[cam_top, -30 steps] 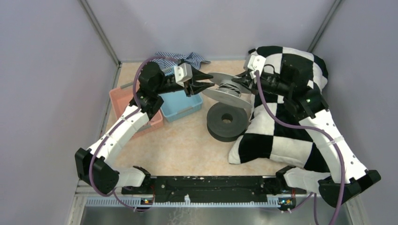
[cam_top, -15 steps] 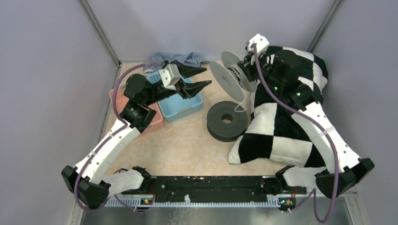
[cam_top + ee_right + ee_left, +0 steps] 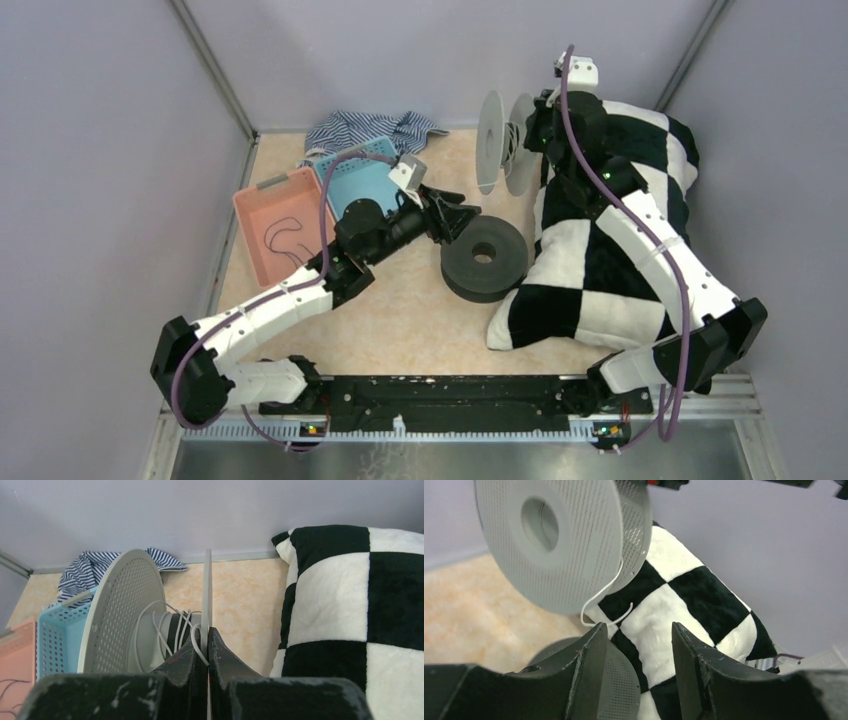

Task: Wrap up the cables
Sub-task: Wrap the cable around the cable reel.

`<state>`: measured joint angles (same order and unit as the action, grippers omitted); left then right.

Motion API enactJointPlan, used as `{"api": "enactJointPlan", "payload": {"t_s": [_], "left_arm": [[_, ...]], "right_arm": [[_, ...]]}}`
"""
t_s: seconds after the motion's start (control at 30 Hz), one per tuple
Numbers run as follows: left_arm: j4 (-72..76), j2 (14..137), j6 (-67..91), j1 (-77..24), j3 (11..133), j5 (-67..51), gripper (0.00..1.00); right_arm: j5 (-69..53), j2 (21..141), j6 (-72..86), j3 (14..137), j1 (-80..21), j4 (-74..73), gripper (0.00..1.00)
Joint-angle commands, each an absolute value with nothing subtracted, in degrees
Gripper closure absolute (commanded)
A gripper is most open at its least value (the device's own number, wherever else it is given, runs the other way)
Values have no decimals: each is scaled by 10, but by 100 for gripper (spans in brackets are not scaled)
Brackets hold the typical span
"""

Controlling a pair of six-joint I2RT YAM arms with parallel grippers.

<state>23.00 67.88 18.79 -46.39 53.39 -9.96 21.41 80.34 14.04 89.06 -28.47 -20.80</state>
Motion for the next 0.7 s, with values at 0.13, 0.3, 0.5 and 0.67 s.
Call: {"api": "enactJointPlan", "payload": {"t_s": [0.13,0.3,0.5,0.67], "left_arm": [[350,683,359,-477,472,49,41],[356,704,419,-479,467,76,36],[372,725,409,-480,478,96,35],[386,743,391,-479,487,92,43]], "right_arm": [[243,786,189,918,-290,-145,100],[234,784,189,918,-290,-142,100],[220,783,190,915,-290,-140,100],[213,780,190,915,-290,-137,100]]}}
